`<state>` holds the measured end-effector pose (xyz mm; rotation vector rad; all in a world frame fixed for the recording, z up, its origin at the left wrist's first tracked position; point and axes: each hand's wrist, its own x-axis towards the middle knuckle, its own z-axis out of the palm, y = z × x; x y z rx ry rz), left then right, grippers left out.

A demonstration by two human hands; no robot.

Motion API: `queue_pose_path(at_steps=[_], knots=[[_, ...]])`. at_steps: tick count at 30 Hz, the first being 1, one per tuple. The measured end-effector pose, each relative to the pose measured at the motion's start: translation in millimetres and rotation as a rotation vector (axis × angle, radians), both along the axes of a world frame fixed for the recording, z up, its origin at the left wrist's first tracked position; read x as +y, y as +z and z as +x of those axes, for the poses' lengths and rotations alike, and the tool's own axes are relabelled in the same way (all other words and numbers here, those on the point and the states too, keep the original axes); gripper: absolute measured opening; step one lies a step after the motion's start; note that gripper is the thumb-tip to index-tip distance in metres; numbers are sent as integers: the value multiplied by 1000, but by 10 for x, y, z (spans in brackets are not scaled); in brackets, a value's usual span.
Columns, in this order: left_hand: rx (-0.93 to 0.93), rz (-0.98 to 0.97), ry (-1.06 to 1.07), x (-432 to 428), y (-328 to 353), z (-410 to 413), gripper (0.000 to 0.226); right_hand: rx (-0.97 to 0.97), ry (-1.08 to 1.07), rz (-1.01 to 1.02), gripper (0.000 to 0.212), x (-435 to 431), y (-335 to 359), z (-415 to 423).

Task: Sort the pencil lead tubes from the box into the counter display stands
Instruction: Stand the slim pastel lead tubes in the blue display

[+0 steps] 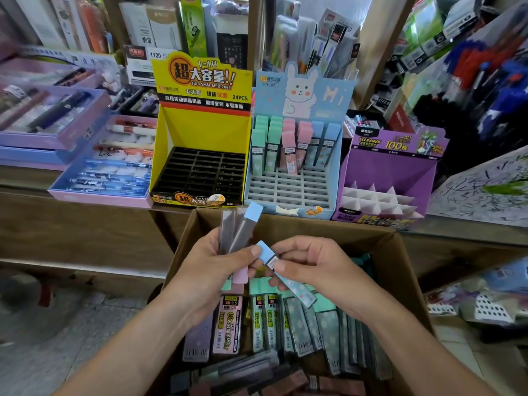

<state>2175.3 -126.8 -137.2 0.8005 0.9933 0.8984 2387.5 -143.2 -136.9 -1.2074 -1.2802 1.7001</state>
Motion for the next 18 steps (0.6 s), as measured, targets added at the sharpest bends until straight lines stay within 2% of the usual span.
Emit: queue_pose_path(at_steps=[9,18], knots=[[21,20,-38,-17,21,-20,34,-148,-191,140,10,53,51,-24],[11,18,7,-22,151,-181,23,-225,-355,366,12,250,458,143]])
